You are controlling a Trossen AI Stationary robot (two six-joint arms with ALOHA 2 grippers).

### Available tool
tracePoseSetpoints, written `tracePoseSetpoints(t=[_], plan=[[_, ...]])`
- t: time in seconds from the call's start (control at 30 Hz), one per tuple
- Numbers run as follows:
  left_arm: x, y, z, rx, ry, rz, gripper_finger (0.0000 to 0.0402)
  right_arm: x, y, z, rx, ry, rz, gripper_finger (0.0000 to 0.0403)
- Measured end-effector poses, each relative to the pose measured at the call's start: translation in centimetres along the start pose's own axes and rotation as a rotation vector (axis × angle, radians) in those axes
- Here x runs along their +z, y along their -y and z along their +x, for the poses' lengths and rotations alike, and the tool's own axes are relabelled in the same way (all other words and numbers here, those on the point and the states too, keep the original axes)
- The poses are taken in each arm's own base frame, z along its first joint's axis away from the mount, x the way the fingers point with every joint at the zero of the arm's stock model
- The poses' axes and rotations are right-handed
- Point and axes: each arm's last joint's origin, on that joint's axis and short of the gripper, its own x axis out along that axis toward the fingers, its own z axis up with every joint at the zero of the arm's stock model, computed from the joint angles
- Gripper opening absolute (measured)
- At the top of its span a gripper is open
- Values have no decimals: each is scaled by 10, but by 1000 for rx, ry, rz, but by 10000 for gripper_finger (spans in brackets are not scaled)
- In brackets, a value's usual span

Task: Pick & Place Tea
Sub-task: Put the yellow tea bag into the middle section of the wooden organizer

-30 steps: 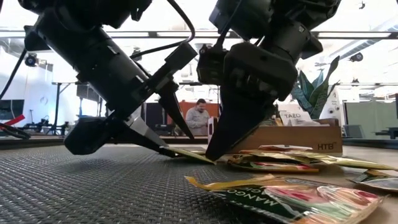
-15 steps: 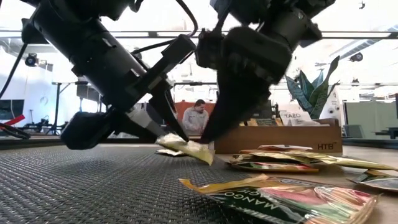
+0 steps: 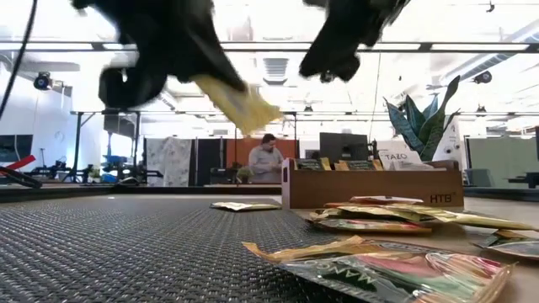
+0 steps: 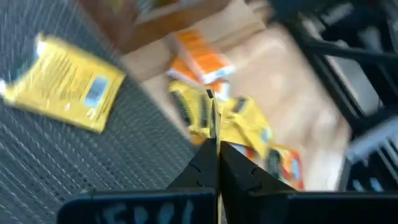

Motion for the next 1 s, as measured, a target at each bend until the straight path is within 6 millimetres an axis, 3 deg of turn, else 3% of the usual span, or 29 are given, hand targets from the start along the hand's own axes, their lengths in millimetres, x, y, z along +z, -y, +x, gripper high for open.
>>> tracePoseSetpoints(t=[0.1, 0.2, 0.4, 0.6, 0.7, 0.8, 1.0], plan=[[7, 15, -24, 55, 50, 185, 1, 11, 12, -34, 138, 27, 40, 68], [19, 30, -37, 176, 88, 382, 1, 16, 31, -59, 205, 44, 196, 69], [28, 61, -32, 435, 131, 885, 1, 25, 64, -92, 325, 83, 522, 80], [15, 74, -2, 770, 132, 1526, 1, 30, 75, -97, 412, 60, 763, 94], [10, 76, 12, 899, 111, 1730, 1, 29, 76, -92, 429, 20, 849, 101], [7, 76, 21, 969, 120, 1810, 1, 28, 76, -86, 430, -15, 941, 107], [9, 76, 27, 1003, 189, 1800, 1, 27, 79, -69, 369, -7, 1026, 116]])
